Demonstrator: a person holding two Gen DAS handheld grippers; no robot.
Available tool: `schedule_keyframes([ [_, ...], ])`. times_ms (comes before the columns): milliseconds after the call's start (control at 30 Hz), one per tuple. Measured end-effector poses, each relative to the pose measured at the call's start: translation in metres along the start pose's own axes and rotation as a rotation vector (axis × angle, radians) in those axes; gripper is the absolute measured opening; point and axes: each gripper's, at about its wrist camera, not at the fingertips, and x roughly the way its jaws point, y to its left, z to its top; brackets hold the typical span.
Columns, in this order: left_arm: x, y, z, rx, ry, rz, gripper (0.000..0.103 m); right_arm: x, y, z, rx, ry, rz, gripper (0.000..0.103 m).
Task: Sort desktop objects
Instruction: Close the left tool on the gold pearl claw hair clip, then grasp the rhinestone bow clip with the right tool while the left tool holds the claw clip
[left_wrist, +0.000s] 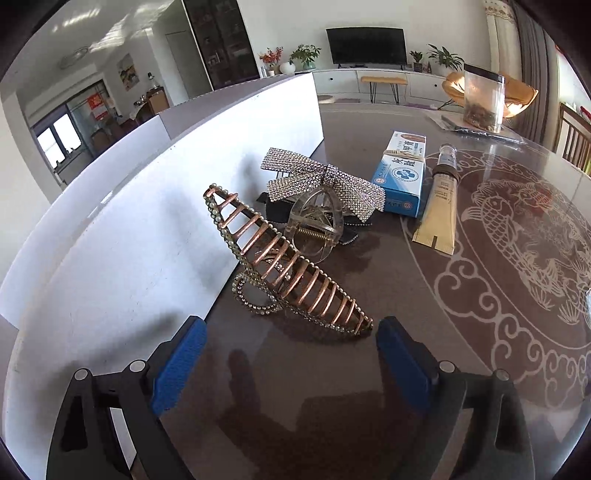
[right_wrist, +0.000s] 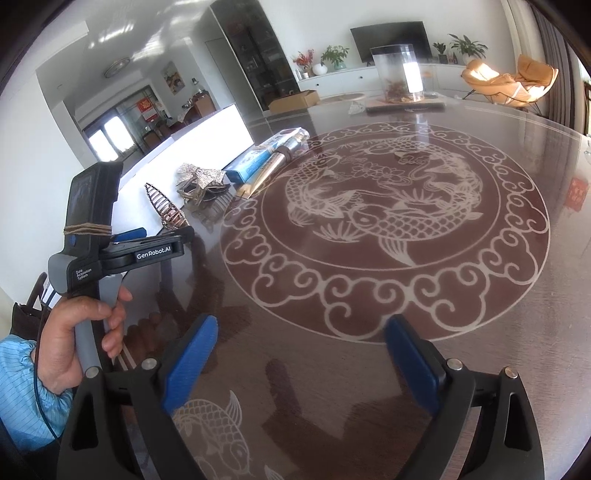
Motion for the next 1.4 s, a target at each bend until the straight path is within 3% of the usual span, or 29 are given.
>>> schedule_keyframes([
  [67, 0.01, -0.001, 0.012, -0.025, 0.023, 0.028, 0.103, 0.0, 0.002, -0.001, -0.007, 0.003, -0.006, 0.095],
  [267, 0.025, -0.01, 0.032, -0.037, 0.026, 0.036, 0.1, -0.001, -0.001, -0.001, 0.004, 0.0, 0.011, 0.096],
  [300, 0.023, -0.011, 0.03, -0.024, 0.006, 0.01, 0.09, 0.0, -0.001, -0.001, 0.002, 0.001, 0.01, 0.096],
  [333, 0.02, -0.011, 0.027, -0.01, -0.013, 0.004, 0.068, 0.0, 0.0, -0.001, 0.0, 0.002, 0.008, 0.096],
  [367, 0.017, -0.012, 0.024, 0.013, -0.026, 0.006, 0.056, 0.0, 0.0, -0.001, -0.002, 0.003, 0.006, 0.096],
  [433, 0.01, -0.009, 0.014, 0.05, -0.044, -0.036, 0.055, 0.001, 0.001, -0.001, -0.005, 0.005, 0.003, 0.096],
  [567, -0.012, 0.005, -0.012, 0.088, -0.053, -0.13, 0.031, 0.001, 0.002, -0.001, -0.014, 0.01, -0.006, 0.097],
  [733, -0.034, 0.027, -0.041, 0.052, -0.027, -0.18, 0.03, 0.011, 0.013, 0.006, -0.07, 0.03, -0.024, 0.098],
  [933, -0.029, 0.034, -0.044, -0.006, -0.001, -0.199, 0.029, 0.073, 0.082, 0.087, -0.462, -0.002, -0.011, 0.096],
  [1033, -0.029, 0.035, -0.044, -0.021, 0.0, -0.205, 0.029, 0.117, 0.127, 0.127, -0.652, 0.028, 0.032, 0.096],
  [1167, -0.03, 0.035, -0.045, -0.027, -0.002, -0.206, 0.029, 0.178, 0.172, 0.156, -0.774, 0.136, 0.062, 0.095],
  [1233, -0.03, 0.035, -0.046, -0.03, -0.003, -0.21, 0.029, 0.202, 0.182, 0.163, -0.796, 0.175, 0.064, 0.086],
  [1300, -0.031, 0.036, -0.046, -0.035, -0.003, -0.216, 0.029, 0.217, 0.187, 0.165, -0.784, 0.231, 0.106, 0.058],
  [1400, -0.031, 0.035, -0.047, -0.036, -0.004, -0.222, 0.029, 0.216, 0.19, 0.162, -0.762, 0.235, 0.098, 0.054],
])
